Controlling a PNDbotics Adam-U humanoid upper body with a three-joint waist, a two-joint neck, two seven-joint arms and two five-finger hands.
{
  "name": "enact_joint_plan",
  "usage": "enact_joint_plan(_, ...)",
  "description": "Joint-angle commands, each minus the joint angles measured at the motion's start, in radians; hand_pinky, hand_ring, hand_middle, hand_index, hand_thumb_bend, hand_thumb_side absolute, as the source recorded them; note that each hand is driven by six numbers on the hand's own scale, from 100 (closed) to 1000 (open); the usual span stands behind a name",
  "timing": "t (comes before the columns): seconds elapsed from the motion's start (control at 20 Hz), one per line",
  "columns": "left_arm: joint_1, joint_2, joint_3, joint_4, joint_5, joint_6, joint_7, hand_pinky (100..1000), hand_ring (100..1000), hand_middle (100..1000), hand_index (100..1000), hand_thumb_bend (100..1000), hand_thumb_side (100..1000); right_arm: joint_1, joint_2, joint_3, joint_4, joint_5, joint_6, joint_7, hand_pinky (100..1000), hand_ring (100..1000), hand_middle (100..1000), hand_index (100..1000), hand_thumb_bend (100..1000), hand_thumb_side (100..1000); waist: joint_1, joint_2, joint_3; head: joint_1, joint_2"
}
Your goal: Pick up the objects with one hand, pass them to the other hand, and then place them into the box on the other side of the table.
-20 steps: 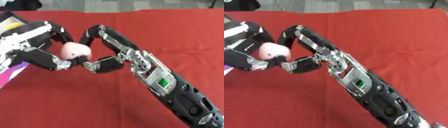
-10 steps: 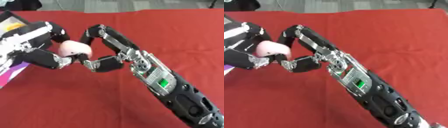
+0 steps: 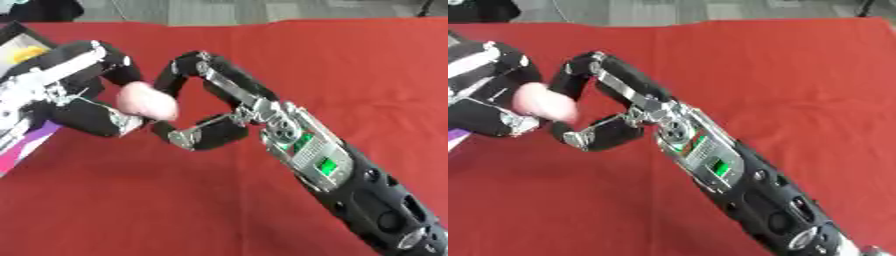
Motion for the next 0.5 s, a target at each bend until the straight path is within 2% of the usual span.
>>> enact_joint_plan(0.05,-0.014,0.016,0.015,-0.004,-0.011,0.001,0.013,781,583,466,445,363,102,-0.014,-0.004,-0.001,-0.019,0.015,-0.019,0.030,895,680,680,777,679,204,-0.003,0.002,0.000,0.001,-0.011)
enact_joint_plan(0.25,-0.013,0.016,0.016,-0.005,-0.012,0.002,0.018,773,566,451,433,377,100,-0.014,-0.005,-0.005,-0.021,0.032,-0.041,0.043,927,734,740,850,709,391,-0.003,0.002,0.000,0.000,-0.012)
enact_joint_plan(0.5,-0.008,0.019,0.018,-0.005,-0.009,0.006,0.020,767,552,436,422,386,100,-0.013,-0.005,-0.005,-0.020,0.050,-0.041,0.034,932,748,759,871,701,435,-0.002,0.003,-0.001,0.000,-0.011)
